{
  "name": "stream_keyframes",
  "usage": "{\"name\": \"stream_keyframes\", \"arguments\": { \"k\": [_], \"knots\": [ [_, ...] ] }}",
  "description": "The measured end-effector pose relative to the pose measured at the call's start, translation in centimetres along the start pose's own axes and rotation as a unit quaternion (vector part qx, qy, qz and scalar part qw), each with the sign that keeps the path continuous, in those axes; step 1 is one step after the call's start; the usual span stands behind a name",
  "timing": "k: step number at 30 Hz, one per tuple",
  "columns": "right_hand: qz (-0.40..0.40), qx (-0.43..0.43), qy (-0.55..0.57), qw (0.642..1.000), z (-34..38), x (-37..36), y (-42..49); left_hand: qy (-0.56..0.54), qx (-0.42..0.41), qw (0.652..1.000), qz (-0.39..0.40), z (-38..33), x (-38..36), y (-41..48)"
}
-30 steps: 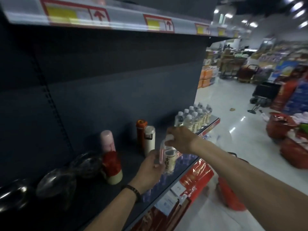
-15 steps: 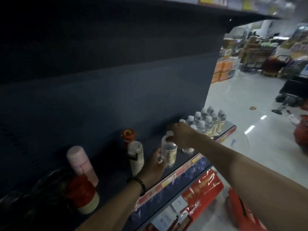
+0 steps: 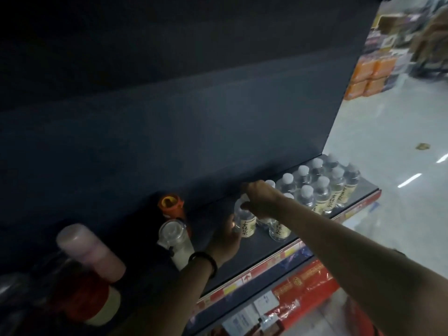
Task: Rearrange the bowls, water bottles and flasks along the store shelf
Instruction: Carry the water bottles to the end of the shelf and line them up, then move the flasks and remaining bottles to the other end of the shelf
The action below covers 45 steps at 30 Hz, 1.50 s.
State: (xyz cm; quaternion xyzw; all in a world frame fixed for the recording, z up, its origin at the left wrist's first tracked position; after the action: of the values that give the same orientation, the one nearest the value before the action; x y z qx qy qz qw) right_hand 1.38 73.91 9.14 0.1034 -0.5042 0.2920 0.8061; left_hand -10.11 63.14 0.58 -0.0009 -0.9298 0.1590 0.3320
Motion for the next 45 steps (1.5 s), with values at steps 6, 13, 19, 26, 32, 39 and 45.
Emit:
{"name": "stream_keyframes", "arguments": {
  "k": [6,13,19,26,32,39,45],
  "knots": [
    [0.004,-0.013,0.02,1.0,-2.2,0.1,1.5,0.002,-0.008,1.0,0.004,-0.7,-1.1,1.7],
    [0.022,-0.007,0.012,1.0,-2.9,0.6,2.4,-0.044,-0.001,0.999,0.001,-0.4,-2.4,2.8],
    [0.02,-0.01,-0.005,1.0,-3.0,0.4,2.6,-0.062,-0.016,0.998,0.0,-1.1,-2.4,2.4],
    [-0.07,-0.021,0.029,0.997,-2.4,0.9,0.2,-0.042,0.024,0.998,0.051,-0.2,-1.1,-0.6],
    [-0.161,0.055,0.259,0.951,0.8,-3.8,-4.0,-0.049,0.042,0.996,0.055,7.0,0.7,-8.2],
    [-0.01,0.028,0.369,0.929,4.3,-14.9,-4.5,-0.061,0.153,0.979,-0.117,15.1,5.4,-14.1],
    [-0.01,0.052,0.411,0.91,6.3,-16.8,-3.3,-0.1,0.122,0.957,-0.242,12.5,6.6,-12.8]
  ]
}}
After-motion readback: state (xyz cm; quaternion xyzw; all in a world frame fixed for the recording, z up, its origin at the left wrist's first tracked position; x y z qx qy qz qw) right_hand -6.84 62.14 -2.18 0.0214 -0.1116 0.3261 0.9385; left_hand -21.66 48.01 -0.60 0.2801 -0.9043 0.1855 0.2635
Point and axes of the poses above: each hand's wrist, its own y-axis towards the middle knuckle, its own x-axis out of the back of the hand, z = x × y, the point moved 2 cm from there along y, towards the middle knuckle, and after that the axes turned 14 degrees about y, right-handed, at the moved point
